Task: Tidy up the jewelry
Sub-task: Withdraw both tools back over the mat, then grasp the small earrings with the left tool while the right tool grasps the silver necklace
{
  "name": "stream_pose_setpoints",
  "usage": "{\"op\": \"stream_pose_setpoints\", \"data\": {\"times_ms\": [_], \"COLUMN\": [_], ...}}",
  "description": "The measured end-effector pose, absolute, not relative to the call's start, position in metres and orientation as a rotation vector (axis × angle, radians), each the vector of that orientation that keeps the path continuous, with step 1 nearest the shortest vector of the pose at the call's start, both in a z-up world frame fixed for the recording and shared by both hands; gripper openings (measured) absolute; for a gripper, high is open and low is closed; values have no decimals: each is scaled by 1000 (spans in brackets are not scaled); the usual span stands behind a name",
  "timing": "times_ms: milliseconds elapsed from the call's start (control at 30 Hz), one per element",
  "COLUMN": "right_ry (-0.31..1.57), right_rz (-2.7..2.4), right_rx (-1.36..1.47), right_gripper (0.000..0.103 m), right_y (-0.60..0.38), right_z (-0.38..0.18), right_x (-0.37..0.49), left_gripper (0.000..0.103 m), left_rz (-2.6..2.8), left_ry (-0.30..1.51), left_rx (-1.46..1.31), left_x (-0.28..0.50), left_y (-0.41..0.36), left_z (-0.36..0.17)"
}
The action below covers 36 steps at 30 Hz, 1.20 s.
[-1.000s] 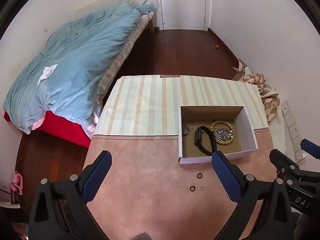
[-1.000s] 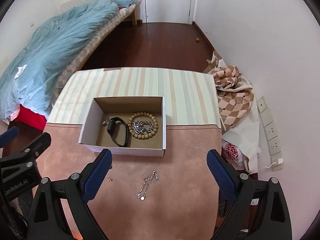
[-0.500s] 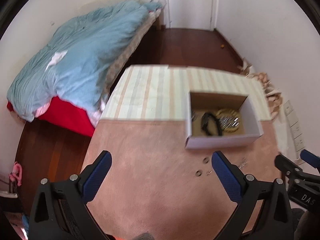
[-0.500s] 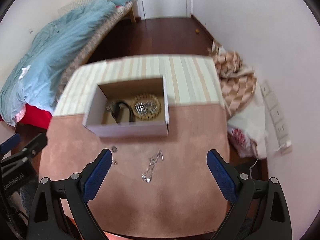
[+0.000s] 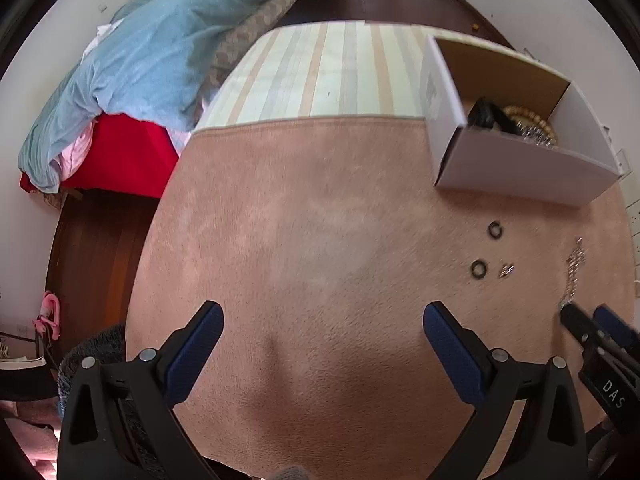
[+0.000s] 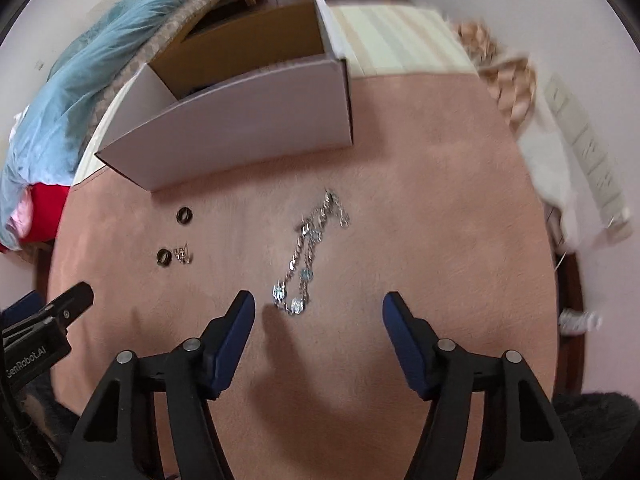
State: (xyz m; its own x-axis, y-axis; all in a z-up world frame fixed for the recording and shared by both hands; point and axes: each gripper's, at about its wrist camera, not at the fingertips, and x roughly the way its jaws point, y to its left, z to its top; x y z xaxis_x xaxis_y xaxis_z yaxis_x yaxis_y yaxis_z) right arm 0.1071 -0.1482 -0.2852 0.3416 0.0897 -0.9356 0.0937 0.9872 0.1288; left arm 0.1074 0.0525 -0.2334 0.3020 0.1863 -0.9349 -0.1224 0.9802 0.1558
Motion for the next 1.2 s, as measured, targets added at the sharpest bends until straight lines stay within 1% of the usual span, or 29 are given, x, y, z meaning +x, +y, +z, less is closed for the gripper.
{"op": "stream_pose_setpoints", "data": {"times_ms": [67, 133, 167, 200, 233, 300, 333, 467, 533, 600, 667, 733, 767, 800, 833, 900, 1033, 1100, 1133, 1200], "right_ry": [1194, 1169, 1157, 1158, 1159, 1159, 1162, 1169, 1172, 1171, 1173, 1172, 1173, 1174, 1175, 1176, 1179, 1181, 1181, 1182], "right_rz": [-22, -46, -24, -4, -10, -19, -29, -81, -103, -116, -123, -128, -131, -133, -134, -141, -151, -154, -155, -156], "right_rx": [138, 88, 100, 115, 106, 115, 136, 201, 222, 232, 244, 245, 248, 252, 253, 254, 264, 269, 268, 269], "right_gripper": [55, 22, 15, 9, 6, 6, 2, 2, 2, 2, 2, 2, 2, 2, 2, 2, 2, 2, 2, 2], "right_y": [-143, -138, -138, -138, -138, -143, -151, -184, -198, -207, -212, -217, -218, -219, -221, -223, -228, -229, -228, -229], "right_z": [-287, -288, -289, -289, -289, -288, -289, -285, -286, -283, -283, -282, -281, -281, -281, -281, -281, -281, -281, -281], "right_x": [105, 105, 103, 103, 102, 100, 99, 97, 95, 94, 94, 95, 96, 96, 96, 95, 94, 95, 95, 95], "left_gripper": [102, 102, 102, 102, 102, 102, 102, 101, 94, 75, 67, 62, 56, 53, 52, 46, 38, 30, 28, 17], "left_rz": [207, 205, 199, 190, 182, 158, 142, 82, 45, 15, -14, -28, -30, -33, -34, -30, -34, -36, -36, -41], "left_ry": [1254, 1259, 1259, 1257, 1254, 1246, 1241, 1219, 1213, 1222, 1233, 1232, 1228, 1225, 1225, 1212, 1195, 1186, 1183, 1177], "left_rx": [59, 61, 62, 62, 63, 54, 44, 4, -19, -33, -39, -30, -21, -12, -8, 2, 13, 19, 21, 21], "left_x": [106, 106, 105, 105, 106, 106, 107, 110, 111, 112, 115, 117, 117, 117, 119, 120, 122, 123, 126, 124], "left_y": [54, 52, 50, 48, 44, 37, 33, 15, 3, -10, -23, -35, -39, -43, -48, -53, -60, -62, -62, -63], "left_z": [-238, -240, -241, -241, -241, -239, -238, -235, -236, -239, -245, -250, -251, -253, -255, -256, -255, -255, -255, -254]}}
